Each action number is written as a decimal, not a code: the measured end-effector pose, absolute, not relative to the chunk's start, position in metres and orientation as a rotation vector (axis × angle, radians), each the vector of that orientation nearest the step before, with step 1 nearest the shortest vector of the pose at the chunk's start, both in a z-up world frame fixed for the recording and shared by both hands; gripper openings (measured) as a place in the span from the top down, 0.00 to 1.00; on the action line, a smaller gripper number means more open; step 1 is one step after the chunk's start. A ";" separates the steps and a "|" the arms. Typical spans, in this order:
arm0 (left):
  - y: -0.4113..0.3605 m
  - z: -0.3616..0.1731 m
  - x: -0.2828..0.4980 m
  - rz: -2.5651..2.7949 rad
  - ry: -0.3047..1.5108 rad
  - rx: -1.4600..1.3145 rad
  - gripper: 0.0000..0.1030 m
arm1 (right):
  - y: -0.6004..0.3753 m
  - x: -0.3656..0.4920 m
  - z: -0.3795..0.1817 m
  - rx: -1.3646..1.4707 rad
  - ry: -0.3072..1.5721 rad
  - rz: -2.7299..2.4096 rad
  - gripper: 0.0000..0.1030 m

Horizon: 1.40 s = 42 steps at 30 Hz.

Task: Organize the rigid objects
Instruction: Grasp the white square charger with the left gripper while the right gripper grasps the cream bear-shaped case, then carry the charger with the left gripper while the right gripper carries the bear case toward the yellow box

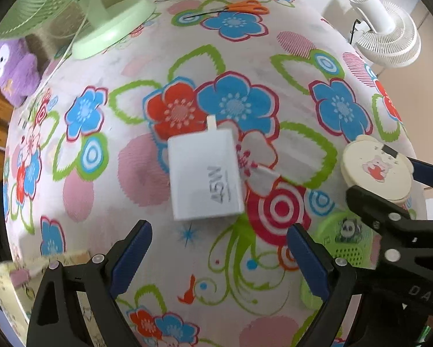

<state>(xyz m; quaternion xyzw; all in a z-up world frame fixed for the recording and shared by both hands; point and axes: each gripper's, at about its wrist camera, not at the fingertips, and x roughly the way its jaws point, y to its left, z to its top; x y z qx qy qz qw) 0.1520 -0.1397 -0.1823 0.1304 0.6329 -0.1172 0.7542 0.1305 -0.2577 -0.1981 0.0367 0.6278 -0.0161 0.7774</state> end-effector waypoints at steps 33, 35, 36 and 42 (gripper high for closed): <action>-0.147 -0.188 0.203 -0.202 1.354 0.166 0.54 | -0.296 0.137 -0.208 0.155 1.374 -0.140 0.16; -0.147 -0.190 0.195 -0.191 1.358 0.147 0.54 | -0.290 0.133 -0.209 0.139 1.379 -0.128 0.16; -0.150 -0.190 0.193 -0.188 1.355 0.142 0.54 | -0.289 0.132 -0.210 0.131 1.382 -0.126 0.16; -0.153 -0.195 0.157 -0.188 1.348 0.128 0.54 | -0.279 0.125 -0.207 0.101 1.386 -0.099 0.16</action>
